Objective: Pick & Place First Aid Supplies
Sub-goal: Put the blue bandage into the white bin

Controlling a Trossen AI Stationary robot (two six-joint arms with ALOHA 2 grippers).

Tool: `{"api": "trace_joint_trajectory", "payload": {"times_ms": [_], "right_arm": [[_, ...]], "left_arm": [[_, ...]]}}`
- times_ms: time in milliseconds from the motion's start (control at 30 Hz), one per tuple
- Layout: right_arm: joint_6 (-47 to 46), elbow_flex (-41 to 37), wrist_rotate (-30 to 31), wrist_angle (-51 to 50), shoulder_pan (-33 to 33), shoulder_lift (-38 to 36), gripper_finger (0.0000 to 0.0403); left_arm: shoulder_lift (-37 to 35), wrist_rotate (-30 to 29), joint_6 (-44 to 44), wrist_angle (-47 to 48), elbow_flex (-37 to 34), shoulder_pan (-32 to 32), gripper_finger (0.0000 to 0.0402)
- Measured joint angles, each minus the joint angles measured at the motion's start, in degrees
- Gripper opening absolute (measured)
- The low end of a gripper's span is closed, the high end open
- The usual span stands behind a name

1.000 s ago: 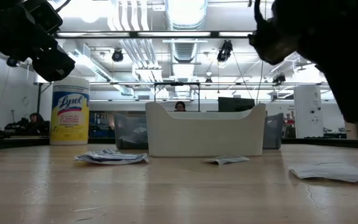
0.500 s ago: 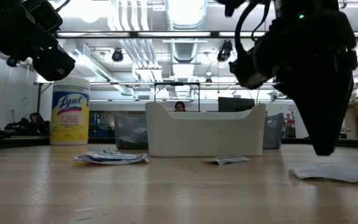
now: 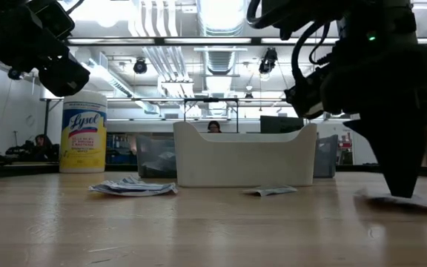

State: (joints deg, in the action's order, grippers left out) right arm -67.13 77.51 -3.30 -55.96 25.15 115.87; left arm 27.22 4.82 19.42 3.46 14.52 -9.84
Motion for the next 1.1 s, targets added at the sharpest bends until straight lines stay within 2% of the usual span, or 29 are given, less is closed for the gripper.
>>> {"api": "trace_joint_trajectory", "payload": {"times_ms": [567,833,933,1100], "right_arm": [[2.8,-0.3,-0.3,-1.7,0.1,-0.1,0.0014],[3.1,0.5,0.7,-10.9,0.1,-3.0,0.0009],[3.3,0.6,2.5,-11.2,0.2,-5.4,0.0009],[3.7,0.7,9.5,-10.8,0.9,-11.9,0.0009]], "left_arm": [[0.0,0.0,0.1,0.0,0.0,0.0,0.0197],[0.0,0.0,0.1,0.0,0.0,0.0,0.0197],[0.0,0.0,0.1,0.0,0.0,0.0,0.0197],[0.0,0.0,0.1,0.0,0.0,0.0,0.0197]]}}
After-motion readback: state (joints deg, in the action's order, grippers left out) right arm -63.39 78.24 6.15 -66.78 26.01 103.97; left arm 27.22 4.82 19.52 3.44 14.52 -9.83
